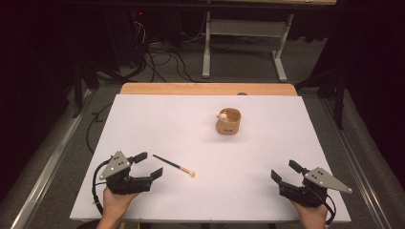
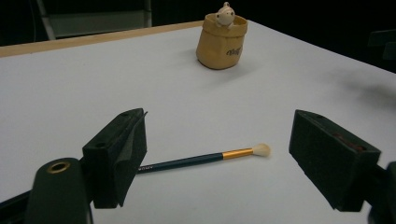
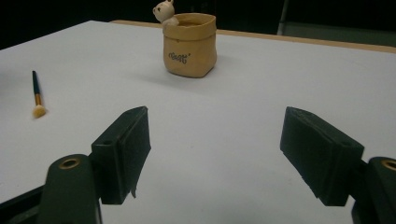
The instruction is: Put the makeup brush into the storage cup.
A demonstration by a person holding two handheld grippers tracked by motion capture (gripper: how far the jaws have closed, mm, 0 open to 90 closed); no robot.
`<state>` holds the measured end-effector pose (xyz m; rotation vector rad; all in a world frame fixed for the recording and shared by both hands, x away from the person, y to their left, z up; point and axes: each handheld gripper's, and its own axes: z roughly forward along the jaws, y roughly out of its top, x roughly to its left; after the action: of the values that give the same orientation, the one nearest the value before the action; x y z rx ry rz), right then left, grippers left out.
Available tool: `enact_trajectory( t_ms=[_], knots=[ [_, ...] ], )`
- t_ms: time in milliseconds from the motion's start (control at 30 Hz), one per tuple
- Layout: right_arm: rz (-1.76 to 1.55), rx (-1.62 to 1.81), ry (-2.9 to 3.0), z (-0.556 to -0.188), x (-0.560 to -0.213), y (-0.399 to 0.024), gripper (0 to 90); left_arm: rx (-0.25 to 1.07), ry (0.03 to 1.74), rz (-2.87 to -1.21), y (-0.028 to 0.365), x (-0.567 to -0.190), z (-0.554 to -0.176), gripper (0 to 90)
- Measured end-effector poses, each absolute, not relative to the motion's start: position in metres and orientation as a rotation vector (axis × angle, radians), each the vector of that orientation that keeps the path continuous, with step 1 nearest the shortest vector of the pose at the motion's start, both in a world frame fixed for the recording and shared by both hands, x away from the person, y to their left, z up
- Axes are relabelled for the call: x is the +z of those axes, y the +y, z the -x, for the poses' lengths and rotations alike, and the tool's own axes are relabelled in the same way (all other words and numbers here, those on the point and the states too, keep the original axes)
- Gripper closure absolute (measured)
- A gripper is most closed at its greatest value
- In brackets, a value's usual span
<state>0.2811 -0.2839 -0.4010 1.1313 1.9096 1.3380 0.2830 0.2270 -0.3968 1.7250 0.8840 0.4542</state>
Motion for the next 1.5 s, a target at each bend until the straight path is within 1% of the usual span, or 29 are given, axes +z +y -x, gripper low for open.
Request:
enact_trajectory(
  t_ms=[633, 1100, 1500],
  knots=[
    [-1.13, 1.313, 1.922, -0.2817, -0.4025, -0.2815, 26.4, 0.449, 0.881, -1.731, 0.2267, -0.3969, -0.2819, 19.9],
    [-1.123, 1.306, 1.926, -0.2821, -0.4029, -0.2805, 26.6, 0.408, 0.873, -1.724, 0.2261, -0.3954, -0.279, 19.8],
    [-1.122, 1.311, 1.939, -0.2826, -0.4032, -0.2805, 26.7, 0.411, 0.881, -1.735, 0.2239, -0.3915, -0.2787, 19.4]
  ],
)
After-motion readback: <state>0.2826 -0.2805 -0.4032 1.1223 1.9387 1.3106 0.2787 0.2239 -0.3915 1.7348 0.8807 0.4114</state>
